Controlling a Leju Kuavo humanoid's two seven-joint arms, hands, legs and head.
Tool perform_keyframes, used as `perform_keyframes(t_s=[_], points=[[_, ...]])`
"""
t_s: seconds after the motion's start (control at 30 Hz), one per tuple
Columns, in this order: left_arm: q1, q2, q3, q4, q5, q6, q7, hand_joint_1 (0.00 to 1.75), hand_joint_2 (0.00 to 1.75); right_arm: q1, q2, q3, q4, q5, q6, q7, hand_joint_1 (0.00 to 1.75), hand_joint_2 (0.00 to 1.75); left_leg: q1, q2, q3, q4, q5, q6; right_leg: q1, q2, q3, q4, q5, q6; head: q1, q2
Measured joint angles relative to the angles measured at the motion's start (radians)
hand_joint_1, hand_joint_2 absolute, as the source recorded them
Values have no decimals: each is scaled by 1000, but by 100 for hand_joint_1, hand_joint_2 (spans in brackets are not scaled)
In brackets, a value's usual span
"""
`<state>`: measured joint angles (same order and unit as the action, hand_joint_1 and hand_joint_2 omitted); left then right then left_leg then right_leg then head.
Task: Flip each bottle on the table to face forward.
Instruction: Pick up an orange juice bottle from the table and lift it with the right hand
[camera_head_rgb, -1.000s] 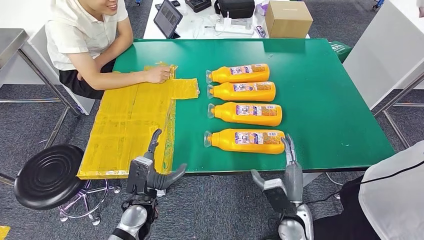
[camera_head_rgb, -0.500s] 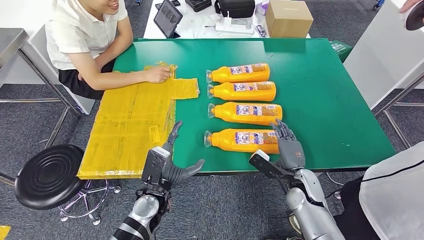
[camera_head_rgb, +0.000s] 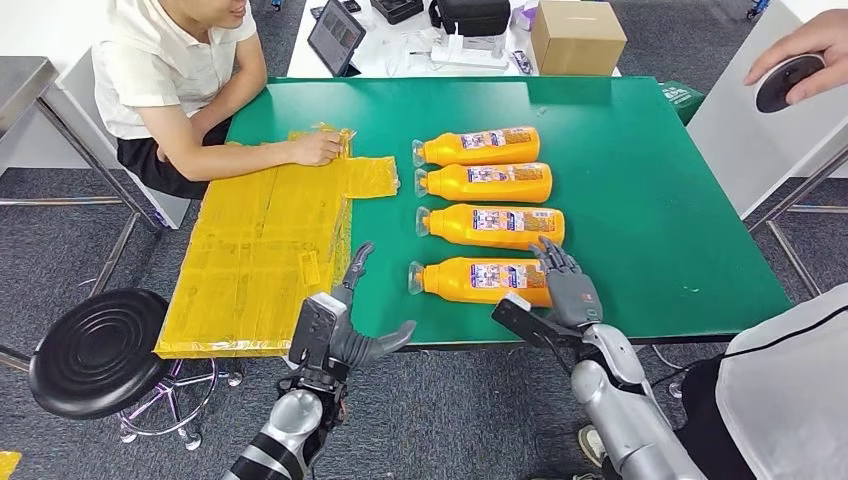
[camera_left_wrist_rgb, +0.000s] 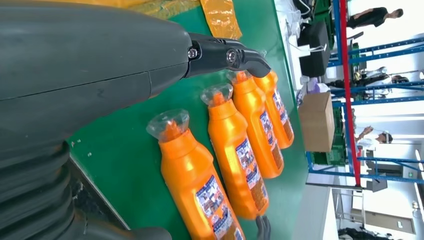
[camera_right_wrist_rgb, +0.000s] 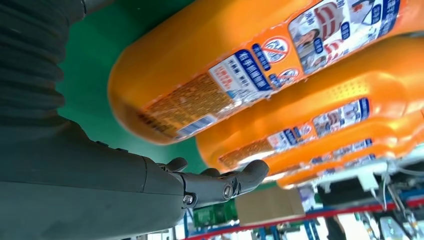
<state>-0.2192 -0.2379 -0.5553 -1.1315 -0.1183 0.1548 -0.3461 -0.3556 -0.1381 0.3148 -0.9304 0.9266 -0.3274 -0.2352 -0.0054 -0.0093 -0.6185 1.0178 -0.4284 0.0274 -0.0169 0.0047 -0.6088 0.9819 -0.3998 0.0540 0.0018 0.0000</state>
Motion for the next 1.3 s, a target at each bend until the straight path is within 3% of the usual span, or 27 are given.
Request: perform_keyframes(t_s=[0.23,0.37,0.97,1.0,1.1,1.13,1.3], points=[[-11,-11,-21,17,17,-10,2,0,175,-109,37,60,169,63,32,72,0,175,0,0,0,0,0,0,0,0,0,0,0,0,0,0],[-14,-14,-28,24,20,16,0,0,175,-159,54,94,250,71,48,70,0,175,0,0,1,0,0,0,0,0,0,0,0,0,0,0],[-33,-15,-38,43,27,25,-2,0,175,-227,89,134,378,61,56,65,0,175,0,1,6,0,1,0,0,0,5,0,0,0,0,0],[-33,-15,-38,43,28,25,-2,0,175,-229,89,134,380,60,58,66,35,175,0,1,6,0,1,0,0,0,5,0,0,0,0,0],[-32,-15,-39,43,32,24,-3,0,175,-236,90,134,389,55,77,75,166,175,0,1,7,0,0,0,0,0,6,0,0,0,0,0],[-31,-15,-39,43,32,23,-3,0,175,-239,89,134,392,52,88,78,175,175,0,1,8,0,0,0,0,0,7,0,0,0,0,0],[-25,-15,-39,43,31,24,-5,0,175,-254,81,135,399,32,135,83,175,175,0,0,12,0,0,0,0,0,11,-1,0,0,0,0]])
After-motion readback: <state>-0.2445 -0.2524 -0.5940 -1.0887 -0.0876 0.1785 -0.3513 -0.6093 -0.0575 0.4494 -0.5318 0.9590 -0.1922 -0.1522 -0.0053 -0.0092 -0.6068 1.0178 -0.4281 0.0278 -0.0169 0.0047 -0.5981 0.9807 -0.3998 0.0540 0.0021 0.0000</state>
